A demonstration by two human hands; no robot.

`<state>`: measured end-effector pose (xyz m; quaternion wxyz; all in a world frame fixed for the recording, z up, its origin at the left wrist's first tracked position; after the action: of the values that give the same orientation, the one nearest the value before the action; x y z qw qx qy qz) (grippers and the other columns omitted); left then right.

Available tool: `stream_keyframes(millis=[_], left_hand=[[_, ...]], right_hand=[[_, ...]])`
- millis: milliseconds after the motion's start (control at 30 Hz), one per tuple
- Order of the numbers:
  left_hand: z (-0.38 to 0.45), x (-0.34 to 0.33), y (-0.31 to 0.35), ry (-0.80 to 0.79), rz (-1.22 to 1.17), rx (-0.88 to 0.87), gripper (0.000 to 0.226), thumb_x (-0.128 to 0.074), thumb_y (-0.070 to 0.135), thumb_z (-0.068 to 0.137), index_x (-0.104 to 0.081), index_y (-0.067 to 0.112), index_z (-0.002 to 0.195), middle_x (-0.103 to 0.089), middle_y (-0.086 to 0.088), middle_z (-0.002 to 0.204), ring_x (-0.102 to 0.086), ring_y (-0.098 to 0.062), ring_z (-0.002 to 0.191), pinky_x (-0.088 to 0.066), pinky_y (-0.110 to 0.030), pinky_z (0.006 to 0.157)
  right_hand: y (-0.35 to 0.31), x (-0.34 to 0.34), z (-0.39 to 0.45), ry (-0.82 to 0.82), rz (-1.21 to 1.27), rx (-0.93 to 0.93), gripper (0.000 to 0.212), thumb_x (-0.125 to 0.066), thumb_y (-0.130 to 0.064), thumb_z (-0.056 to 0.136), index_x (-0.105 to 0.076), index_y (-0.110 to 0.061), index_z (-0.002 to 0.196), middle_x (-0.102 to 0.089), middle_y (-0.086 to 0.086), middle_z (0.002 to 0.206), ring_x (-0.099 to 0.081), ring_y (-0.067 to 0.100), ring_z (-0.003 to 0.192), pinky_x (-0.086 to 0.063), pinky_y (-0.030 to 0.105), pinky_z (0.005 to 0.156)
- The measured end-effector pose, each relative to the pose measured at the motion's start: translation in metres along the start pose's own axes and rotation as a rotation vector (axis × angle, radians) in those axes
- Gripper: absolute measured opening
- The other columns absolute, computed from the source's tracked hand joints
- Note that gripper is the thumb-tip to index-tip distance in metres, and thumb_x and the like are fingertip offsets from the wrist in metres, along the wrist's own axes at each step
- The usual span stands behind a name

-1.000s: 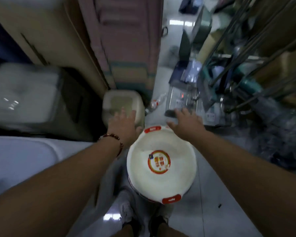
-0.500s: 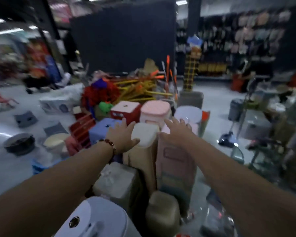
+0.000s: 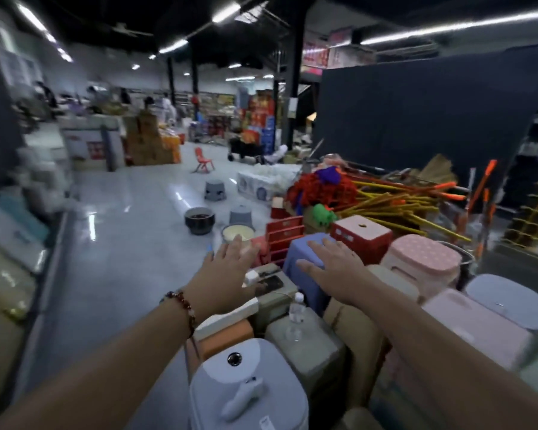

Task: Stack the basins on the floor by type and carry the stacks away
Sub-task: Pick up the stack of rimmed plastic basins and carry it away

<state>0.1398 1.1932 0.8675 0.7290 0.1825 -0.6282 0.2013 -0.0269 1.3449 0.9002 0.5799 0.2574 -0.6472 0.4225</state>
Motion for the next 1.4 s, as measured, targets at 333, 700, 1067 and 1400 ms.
stream_keyframes(millis=[333, 700, 1067, 1400], left_hand=[[-0.063, -0.009, -0.214, -0.044, -0.062, 0.263, 0.087, -0.033, 0.074, 0.09, 0.013, 0.04, 0.154, 0.017, -0.003, 0.165, 0.007, -0.027, 0.153, -0.005, -0.044, 0.122], [-0.036, -0.014, -0.431, -0.079, -0.108, 0.243, 0.088, -0.032, 0.075, 0.089, 0.015, 0.039, 0.154, 0.021, -0.001, 0.164, 0.011, -0.025, 0.152, -0.003, -0.042, 0.123], [0.05, -0.079, -0.517, -0.2, -0.134, 0.269, 0.086, -0.028, 0.075, 0.089, 0.016, 0.04, 0.153, 0.022, -0.003, 0.164, 0.011, -0.026, 0.152, -0.005, -0.043, 0.123], [0.288, -0.11, -0.568, -0.241, -0.037, 0.109, 0.084, -0.031, 0.072, 0.092, 0.01, 0.037, 0.156, 0.018, -0.005, 0.165, 0.009, -0.028, 0.152, -0.006, -0.047, 0.124]], right_hand=[[-0.164, -0.05, 0.083, 0.011, 0.128, 0.205, 0.067, -0.046, -0.058, 0.096, -0.025, -0.03, 0.153, -0.019, 0.0, 0.161, -0.021, 0.021, 0.146, -0.024, 0.04, 0.115], [-0.322, -0.141, 0.188, -0.037, 0.273, 0.15, 0.082, -0.049, -0.066, 0.089, -0.005, -0.044, 0.155, 0.001, -0.012, 0.165, -0.002, 0.016, 0.152, -0.014, 0.042, 0.122], [-0.388, -0.213, 0.328, -0.171, 0.328, 0.168, 0.077, -0.051, -0.06, 0.092, -0.009, -0.042, 0.155, 0.002, -0.007, 0.166, 0.005, 0.018, 0.152, -0.007, 0.046, 0.123], [-0.343, -0.239, 0.526, -0.176, 0.319, 0.075, 0.079, -0.047, -0.064, 0.091, -0.007, -0.042, 0.155, 0.0, -0.005, 0.166, 0.002, 0.022, 0.152, -0.009, 0.048, 0.123]])
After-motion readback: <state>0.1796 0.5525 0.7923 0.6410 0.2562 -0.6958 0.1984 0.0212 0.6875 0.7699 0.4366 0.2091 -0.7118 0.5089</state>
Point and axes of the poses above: each hand's wrist, its own z-axis towards the middle knuckle, its own x-axis out of the back of the hand, y = z × x, the point moved 3 cm from there along z, towards the middle knuckle
